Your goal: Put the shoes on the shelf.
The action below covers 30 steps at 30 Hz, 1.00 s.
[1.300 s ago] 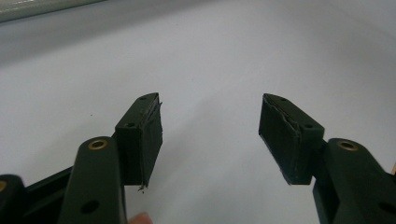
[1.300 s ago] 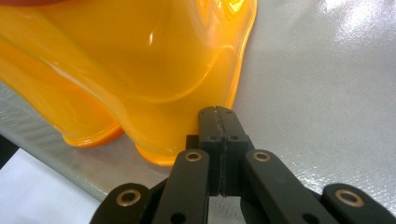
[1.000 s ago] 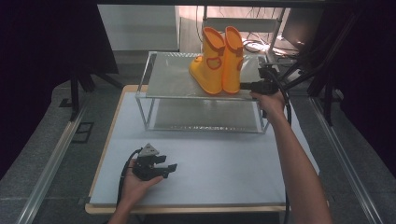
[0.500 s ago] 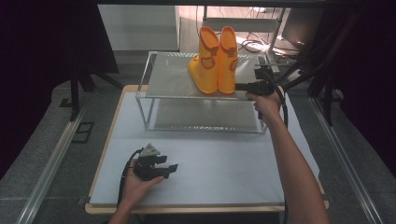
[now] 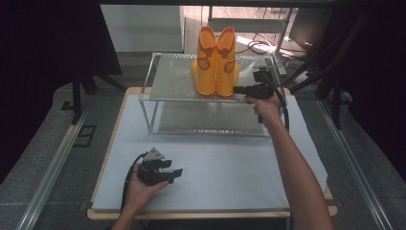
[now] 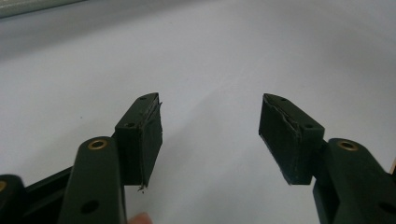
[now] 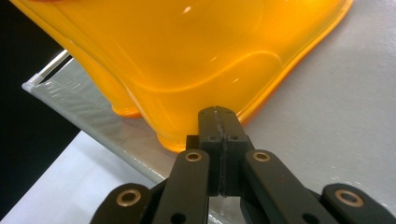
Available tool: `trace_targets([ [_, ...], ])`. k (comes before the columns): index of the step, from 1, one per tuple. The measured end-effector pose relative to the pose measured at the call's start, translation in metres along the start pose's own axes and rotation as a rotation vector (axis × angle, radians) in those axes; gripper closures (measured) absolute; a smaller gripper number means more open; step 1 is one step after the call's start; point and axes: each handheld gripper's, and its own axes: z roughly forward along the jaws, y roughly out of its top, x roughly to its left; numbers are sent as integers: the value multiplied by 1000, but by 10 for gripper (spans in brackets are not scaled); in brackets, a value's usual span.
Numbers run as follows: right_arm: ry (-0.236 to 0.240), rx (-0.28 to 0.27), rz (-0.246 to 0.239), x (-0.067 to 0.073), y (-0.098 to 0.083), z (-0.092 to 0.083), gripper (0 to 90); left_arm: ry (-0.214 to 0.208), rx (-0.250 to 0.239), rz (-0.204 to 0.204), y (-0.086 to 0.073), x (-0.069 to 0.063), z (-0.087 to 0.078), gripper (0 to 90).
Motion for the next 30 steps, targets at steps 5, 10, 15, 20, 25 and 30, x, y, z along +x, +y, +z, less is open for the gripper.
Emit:
trace_targets([
  [5, 17, 3, -1, 4, 0, 4, 898, -3, 4, 5, 0, -1, 0, 397],
  [10, 18, 0, -9, 4, -1, 4, 897, -3, 2, 1, 0, -1, 1, 397],
  [15, 23, -5, -2, 4, -1, 5, 897, -4, 8, 6, 0, -1, 2, 397],
  [20, 23, -5, 0, 4, -1, 5, 897, -6, 13, 9, 1, -2, 3, 397],
  [25, 33, -2, 9, 4, -1, 5, 897, -7, 13, 9, 1, -2, 4, 396],
  [30, 36, -8, 16, 3, -1, 5, 897, -7, 16, 8, 0, -3, 6, 396],
])
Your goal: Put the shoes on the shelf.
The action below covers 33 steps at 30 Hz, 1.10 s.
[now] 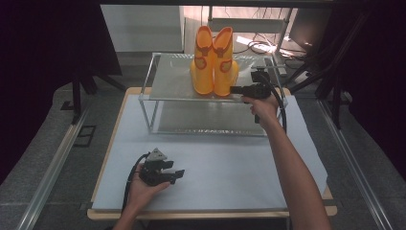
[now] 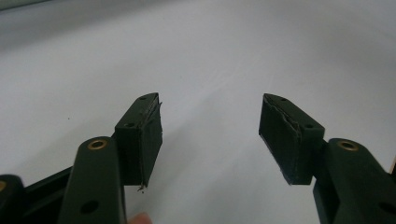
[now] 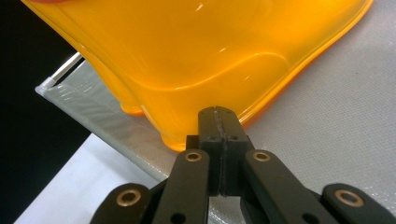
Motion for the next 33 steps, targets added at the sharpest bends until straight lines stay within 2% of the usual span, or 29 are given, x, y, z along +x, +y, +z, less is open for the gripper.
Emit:
trace_targets([
  [8, -13, 6, -13, 2, 1, 1, 897, 0, 3, -1, 0, 0, 1, 395],
  [16, -4, 10, -12, 2, 1, 1, 897, -1, -1, -4, 0, 1, -1, 395],
  [21, -14, -14, -12, 0, 2, -6, 896, 3, -8, -6, 0, 2, -3, 395],
  [27, -22, -41, -37, -1, -1, -21, 894, 5, -9, -6, 0, 3, -3, 395],
  [30, -17, -58, -66, 0, -7, -29, 809, 7, -11, -8, -1, 3, -5, 395],
  [33, -6, -72, -89, 1, -14, -37, 768, 9, -14, -14, -1, 4, -5, 395],
])
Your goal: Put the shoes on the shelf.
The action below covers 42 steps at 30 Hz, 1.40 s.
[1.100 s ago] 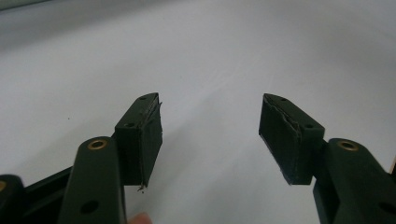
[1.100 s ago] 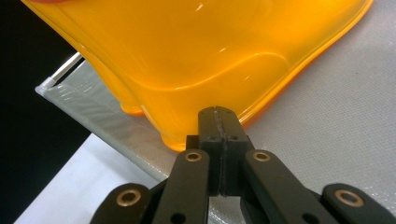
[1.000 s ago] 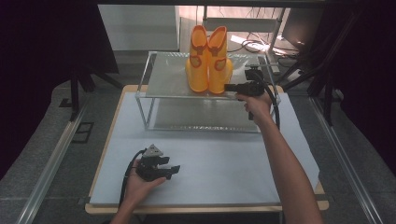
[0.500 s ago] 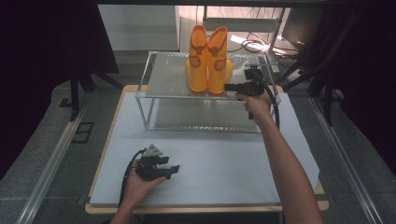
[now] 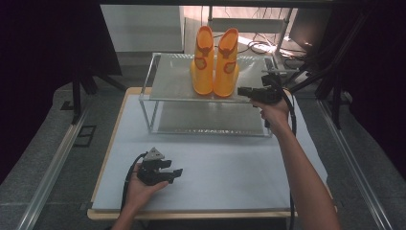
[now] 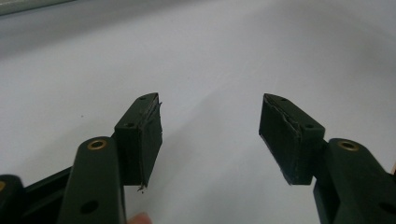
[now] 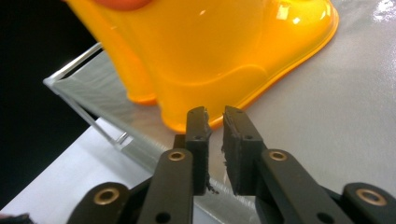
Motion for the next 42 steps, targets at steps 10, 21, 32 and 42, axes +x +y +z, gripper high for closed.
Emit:
trace_targets([
  [10, 52, -33, -13, 0, -25, -26, 671, 0, -1, 2, 0, -2, 0, 395],
  [21, 51, -73, -52, -7, -70, -63, 628, 2, -1, 3, 0, -2, 0, 395],
  [32, 36, -103, -35, -21, -133, -86, 604, 4, 6, 2, -1, -1, 1, 395],
  [42, 17, -96, -16, -33, -186, -100, 600, 4, 11, 5, -1, -2, 3, 394],
])
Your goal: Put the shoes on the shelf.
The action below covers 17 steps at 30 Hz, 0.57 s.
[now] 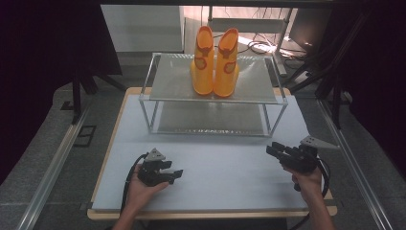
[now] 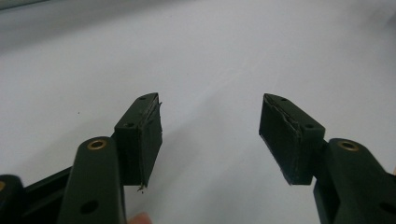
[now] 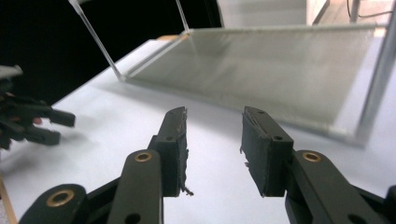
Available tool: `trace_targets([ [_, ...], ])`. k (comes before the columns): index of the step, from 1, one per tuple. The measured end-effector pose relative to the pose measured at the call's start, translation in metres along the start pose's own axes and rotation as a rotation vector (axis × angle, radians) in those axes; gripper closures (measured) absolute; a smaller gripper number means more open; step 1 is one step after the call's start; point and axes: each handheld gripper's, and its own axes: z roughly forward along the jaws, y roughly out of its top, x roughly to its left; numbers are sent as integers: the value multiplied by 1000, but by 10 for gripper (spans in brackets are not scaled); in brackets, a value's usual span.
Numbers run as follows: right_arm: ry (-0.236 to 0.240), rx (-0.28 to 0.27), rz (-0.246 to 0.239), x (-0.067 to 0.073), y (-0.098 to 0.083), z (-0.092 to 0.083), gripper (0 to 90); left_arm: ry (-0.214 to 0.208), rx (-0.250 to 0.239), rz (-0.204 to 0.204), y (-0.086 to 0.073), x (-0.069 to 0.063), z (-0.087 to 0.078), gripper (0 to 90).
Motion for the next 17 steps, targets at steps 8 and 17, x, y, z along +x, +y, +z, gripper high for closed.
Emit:
trace_targets([
  [8, -9, 22, 13, -5, -8, 3, 599, 0, 0, 1, 0, 0, 0, 394],
  [17, -5, 27, 1, -3, -10, 5, 589, 0, 4, 2, -1, 0, 2, 393],
])
